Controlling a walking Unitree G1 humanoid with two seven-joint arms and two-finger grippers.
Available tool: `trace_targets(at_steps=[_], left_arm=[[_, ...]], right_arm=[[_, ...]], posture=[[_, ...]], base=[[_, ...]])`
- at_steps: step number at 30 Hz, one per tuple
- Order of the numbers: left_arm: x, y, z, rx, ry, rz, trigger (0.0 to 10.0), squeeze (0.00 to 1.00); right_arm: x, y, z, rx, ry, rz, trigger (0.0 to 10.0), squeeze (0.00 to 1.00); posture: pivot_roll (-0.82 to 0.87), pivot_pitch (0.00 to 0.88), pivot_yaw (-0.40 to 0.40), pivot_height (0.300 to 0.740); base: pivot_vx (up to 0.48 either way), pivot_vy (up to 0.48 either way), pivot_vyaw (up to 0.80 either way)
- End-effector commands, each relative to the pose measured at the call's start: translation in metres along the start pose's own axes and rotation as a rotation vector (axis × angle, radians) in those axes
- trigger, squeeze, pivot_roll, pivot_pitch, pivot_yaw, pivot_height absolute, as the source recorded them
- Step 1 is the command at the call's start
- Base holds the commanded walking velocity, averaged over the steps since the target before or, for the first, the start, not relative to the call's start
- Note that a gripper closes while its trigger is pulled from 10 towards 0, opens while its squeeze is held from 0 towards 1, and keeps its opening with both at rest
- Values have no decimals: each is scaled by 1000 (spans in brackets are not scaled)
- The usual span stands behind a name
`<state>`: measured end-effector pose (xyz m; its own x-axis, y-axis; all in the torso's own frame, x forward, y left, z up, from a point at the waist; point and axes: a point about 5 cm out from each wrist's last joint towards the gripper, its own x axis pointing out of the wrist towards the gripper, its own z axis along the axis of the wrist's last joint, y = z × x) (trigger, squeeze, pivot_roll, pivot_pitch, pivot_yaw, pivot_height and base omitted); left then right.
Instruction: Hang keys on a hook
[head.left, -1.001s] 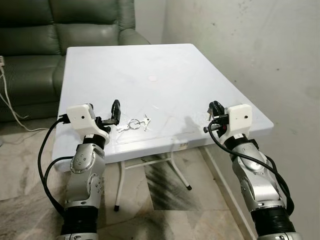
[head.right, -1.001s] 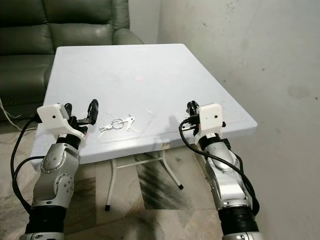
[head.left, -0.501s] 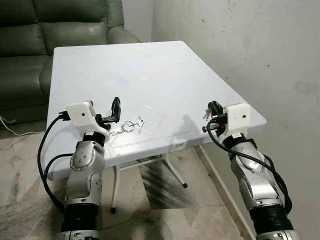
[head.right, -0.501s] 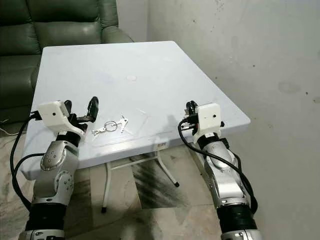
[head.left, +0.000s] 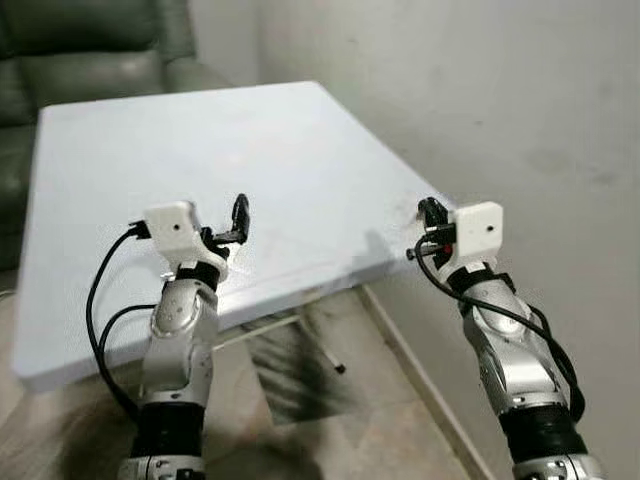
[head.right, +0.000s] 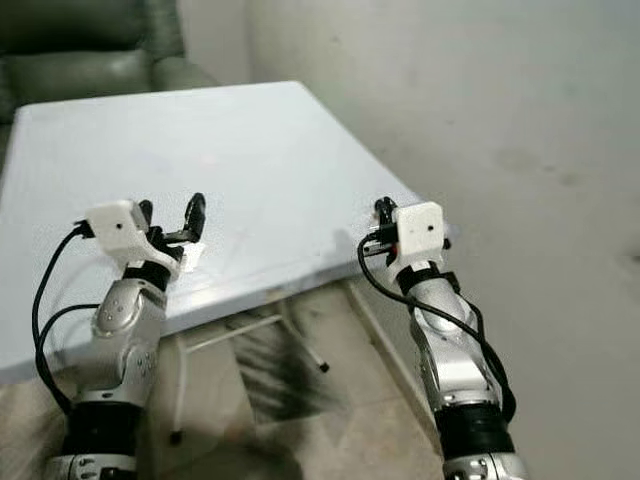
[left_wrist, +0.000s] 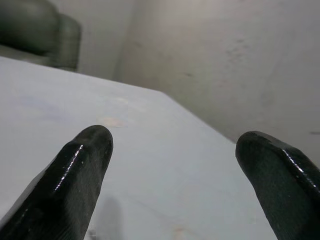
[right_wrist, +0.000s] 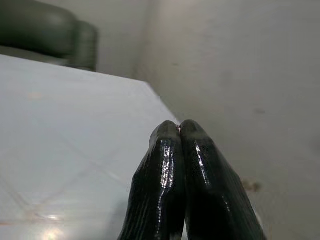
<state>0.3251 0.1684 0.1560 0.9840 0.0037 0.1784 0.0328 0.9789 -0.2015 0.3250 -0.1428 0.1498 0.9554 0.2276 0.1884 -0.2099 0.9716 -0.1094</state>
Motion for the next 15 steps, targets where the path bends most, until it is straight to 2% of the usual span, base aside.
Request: trace_targets(at_steps=[1, 15], left_arm=[[2, -4, 1, 8, 1, -3, 10000, 0], [2, -4, -1, 1, 5, 8, 10000, 0]], right_arm=[[0, -5, 2, -13, -3, -12, 10000, 0], [1, -5, 2, -15, -4, -4, 10000, 0]], posture=[[46, 0, -87, 740], [50, 0, -94, 740]], base=[[0, 0, -731], [0, 0, -733]])
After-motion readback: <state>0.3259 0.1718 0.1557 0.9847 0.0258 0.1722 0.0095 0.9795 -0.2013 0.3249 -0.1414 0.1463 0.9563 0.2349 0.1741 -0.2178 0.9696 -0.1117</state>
